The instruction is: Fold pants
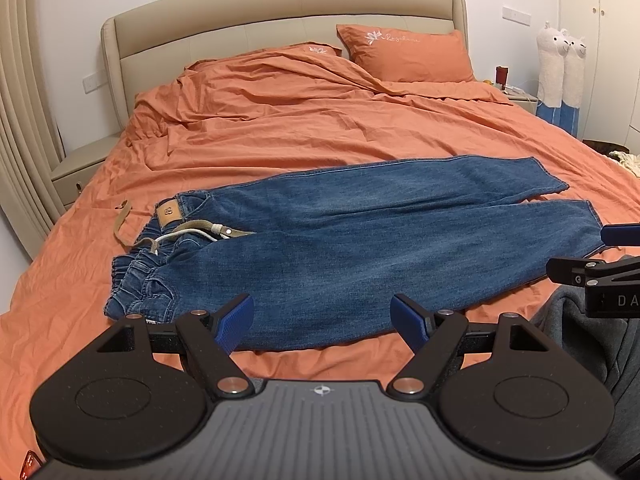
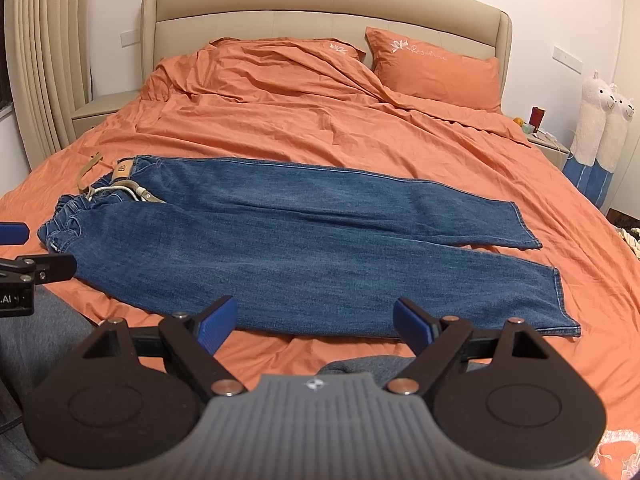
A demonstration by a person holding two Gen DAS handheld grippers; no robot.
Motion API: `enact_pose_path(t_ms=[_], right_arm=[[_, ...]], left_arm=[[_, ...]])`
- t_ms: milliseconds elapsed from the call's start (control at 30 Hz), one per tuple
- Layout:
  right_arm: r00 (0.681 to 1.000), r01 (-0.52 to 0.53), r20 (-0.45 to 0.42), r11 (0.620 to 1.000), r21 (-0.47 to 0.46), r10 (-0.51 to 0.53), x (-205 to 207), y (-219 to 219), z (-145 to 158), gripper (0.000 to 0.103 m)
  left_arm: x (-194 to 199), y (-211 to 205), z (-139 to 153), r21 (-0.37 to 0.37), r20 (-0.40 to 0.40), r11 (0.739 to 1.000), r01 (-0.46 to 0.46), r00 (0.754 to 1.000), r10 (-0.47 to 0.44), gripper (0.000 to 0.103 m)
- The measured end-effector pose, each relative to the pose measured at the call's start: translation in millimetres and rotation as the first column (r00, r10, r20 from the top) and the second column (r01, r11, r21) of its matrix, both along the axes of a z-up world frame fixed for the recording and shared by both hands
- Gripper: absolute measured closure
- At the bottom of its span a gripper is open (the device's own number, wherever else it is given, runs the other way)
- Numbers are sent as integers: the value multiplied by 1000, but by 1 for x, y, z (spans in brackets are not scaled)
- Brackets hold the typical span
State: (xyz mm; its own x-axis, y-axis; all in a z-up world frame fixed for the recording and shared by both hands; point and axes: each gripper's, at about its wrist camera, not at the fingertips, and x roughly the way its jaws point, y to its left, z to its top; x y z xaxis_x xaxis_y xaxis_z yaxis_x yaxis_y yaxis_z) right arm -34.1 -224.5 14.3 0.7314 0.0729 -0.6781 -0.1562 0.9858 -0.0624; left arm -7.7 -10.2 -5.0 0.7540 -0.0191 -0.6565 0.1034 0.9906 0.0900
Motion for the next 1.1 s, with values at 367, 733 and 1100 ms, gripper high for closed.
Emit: enact_pose_path(t_ms=[367, 733, 1100], right_arm=[[1000, -2, -1, 1000, -1, 2, -1, 1, 1, 21], [1000, -12, -9, 1000, -5, 12, 1, -1, -3, 21], [993, -90, 75, 995, 33, 87, 41, -30, -23, 21]], left_arm=[[0, 0, 0, -1, -1, 1000, 0, 1000, 0, 12], [-5, 0, -2, -4, -7, 1000, -5, 1000, 5, 12], [48, 89, 3, -79, -14, 992, -96, 995, 95, 28]])
